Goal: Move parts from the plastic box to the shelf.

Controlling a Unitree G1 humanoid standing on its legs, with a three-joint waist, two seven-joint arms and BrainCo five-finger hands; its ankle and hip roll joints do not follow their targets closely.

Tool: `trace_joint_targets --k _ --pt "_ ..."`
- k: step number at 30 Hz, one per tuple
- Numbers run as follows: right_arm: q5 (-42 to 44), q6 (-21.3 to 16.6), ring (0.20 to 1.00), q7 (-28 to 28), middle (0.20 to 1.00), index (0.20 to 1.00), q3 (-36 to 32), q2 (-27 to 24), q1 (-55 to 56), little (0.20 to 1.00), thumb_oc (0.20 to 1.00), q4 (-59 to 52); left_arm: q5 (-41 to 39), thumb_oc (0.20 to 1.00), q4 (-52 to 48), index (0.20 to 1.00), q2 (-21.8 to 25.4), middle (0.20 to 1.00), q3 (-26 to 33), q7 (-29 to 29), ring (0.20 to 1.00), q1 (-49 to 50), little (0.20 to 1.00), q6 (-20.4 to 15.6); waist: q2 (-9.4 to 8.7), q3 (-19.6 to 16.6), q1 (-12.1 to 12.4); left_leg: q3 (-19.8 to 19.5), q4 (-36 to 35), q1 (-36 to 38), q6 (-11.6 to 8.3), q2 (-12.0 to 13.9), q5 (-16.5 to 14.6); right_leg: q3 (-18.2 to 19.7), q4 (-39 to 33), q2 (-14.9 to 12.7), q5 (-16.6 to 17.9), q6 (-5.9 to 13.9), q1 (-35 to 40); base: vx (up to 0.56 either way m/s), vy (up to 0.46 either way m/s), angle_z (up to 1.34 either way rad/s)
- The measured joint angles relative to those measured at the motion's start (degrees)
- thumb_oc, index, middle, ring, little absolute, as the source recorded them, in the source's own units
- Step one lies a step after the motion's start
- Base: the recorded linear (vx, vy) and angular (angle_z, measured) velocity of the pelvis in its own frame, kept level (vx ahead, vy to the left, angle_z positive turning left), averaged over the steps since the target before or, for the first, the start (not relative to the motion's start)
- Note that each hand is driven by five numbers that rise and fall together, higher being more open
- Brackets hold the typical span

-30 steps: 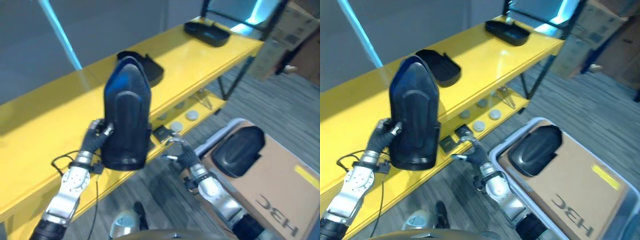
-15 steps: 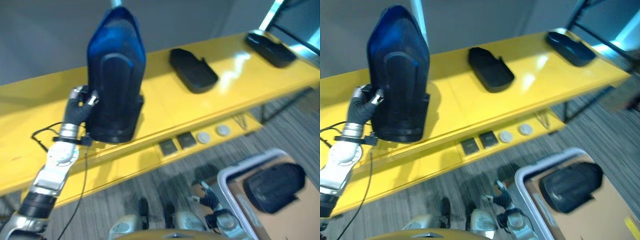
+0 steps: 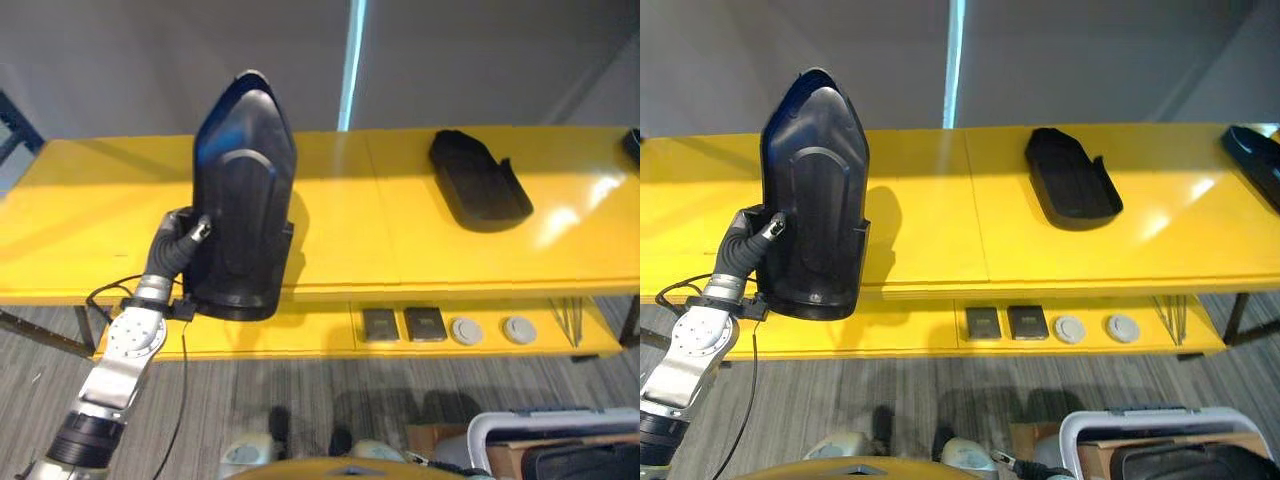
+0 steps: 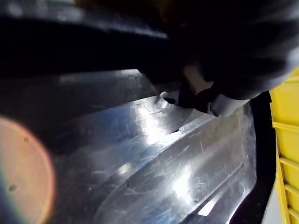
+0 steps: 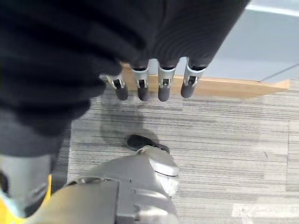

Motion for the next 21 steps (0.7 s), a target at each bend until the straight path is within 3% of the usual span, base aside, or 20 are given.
trace_joint_targets --k 2,3,4,6,9,14,16,18,21 --pt "2.4 0.6 1.0 0.2 1.0 1.0 -1.3 -0.9 -0.4 1.0 1.0 -0.4 -0.3 0.2 0.2 0.2 -0.1 0.2 -0.1 0.1 0.2 -1.0 0.2 1.5 1.28 -0.4 -0.7 0.9 -2.1 2.5 -0.87 2.7 0.0 0.7 -0.4 -0.7 0.2 1.6 0.7 0.19 0.137 0.06" --pt "4.1 1.1 1.0 0.1 1.0 1.0 -1.6 -1.6 -0.4 1.0 1.0 -0.8 -0.4 0.2 0.3 0.2 0.0 0.2 -0.1 0.2 0.2 -2.0 0.2 2.1 2.93 -0.6 -1.1 0.7 -2.0 3.5 -1.3 3.5 0.7 0.9 0.0 -0.5 0.4 2.79 0.4 0.14 0.081 -0.06" --pt "5.4 1.2 1.0 -0.1 1.0 1.0 -1.8 -1.9 -0.5 1.0 1.0 -0.8 -0.4 0.2 0.9 0.2 0.0 0.2 0.0 0.3 0.2 -3.2 0.2 2.2 3.92 -0.6 -1.6 0.7 -2.2 3.9 -4.23 3.7 1.7 1.1 0.0 -0.6 0.5 3.77 0.4 0.14 0.081 -0.09" --pt "6.6 2.9 1.0 0.1 1.0 1.0 -2.6 -0.2 -0.2 1.0 1.0 -1.0 -2.2 0.2 3.4 0.2 0.3 0.2 0.6 1.3 0.2 -6.3 0.2 4.2 3.68 -0.6 -2.5 1.7 -2.3 4.3 -2.61 0.9 1.1 3.0 -1.3 -3.1 1.3 5.99 0.3 0.12 0.08 -0.19" --pt "5.8 3.0 1.0 0.6 1.0 1.0 -3.3 0.9 1.0 1.0 1.0 -1.1 -5.0 0.2 6.2 0.2 0.4 0.2 1.4 2.7 0.2 -8.8 0.2 5.3 3.43 -0.7 -4.4 2.2 -2.3 3.3 -1.55 -1.2 1.3 3.3 -3.6 -5.1 3.1 7.87 0.3 0.04 0.037 -0.08" --pt "5.6 2.2 1.0 1.4 1.0 1.0 -2.1 1.3 2.9 1.0 1.0 -1.5 -8.8 0.2 10.4 0.2 -0.6 0.2 0.6 5.3 0.2 -11.1 0.2 6.8 3.25 0.2 -6.2 3.7 -2.4 1.9 -0.73 -1.9 1.5 5.0 -7.4 -5.2 6.2 8.7 -0.4 -0.06 0.094 -0.16" --pt "5.6 2.2 1.0 1.4 1.0 1.0 -1.2 -0.1 1.9 1.0 1.0 -2.3 -10.0 0.2 17.5 0.2 -0.9 0.2 0.0 9.4 0.2 -17.0 0.2 7.6 3.86 1.0 -7.4 5.0 -2.6 -2.5 -1.13 -1.5 2.3 6.4 -8.2 -4.9 8.4 8.45 -4.6 -0.14 0.019 -0.29" --pt "5.5 2.4 1.0 1.5 1.0 1.0 -0.7 -1.1 0.1 1.0 1.0 -2.9 -12.1 0.2 21.8 0.2 -1.9 0.2 -0.9 12.2 0.2 -23.1 0.2 8.5 3.9 4.8 -9.4 5.2 -2.3 -4.8 -0.52 -1.3 4.3 6.6 -8.8 -4.4 10.6 7.64 -6.8 -0.09 -0.014 -0.11" --pt "5.5 2.4 1.0 1.6 1.0 1.0 0.8 -1.4 -0.1 1.0 1.0 -3.2 -13.4 0.2 24.7 0.2 -3.1 0.2 -2.4 12.7 0.2 -25.2 0.2 8.9 3.74 6.7 -10.0 6.4 -2.4 -5.0 -1.25 -0.6 4.0 7.8 -9.1 -3.7 10.8 7.49 -7.8 -0.05 -0.015 -0.21"
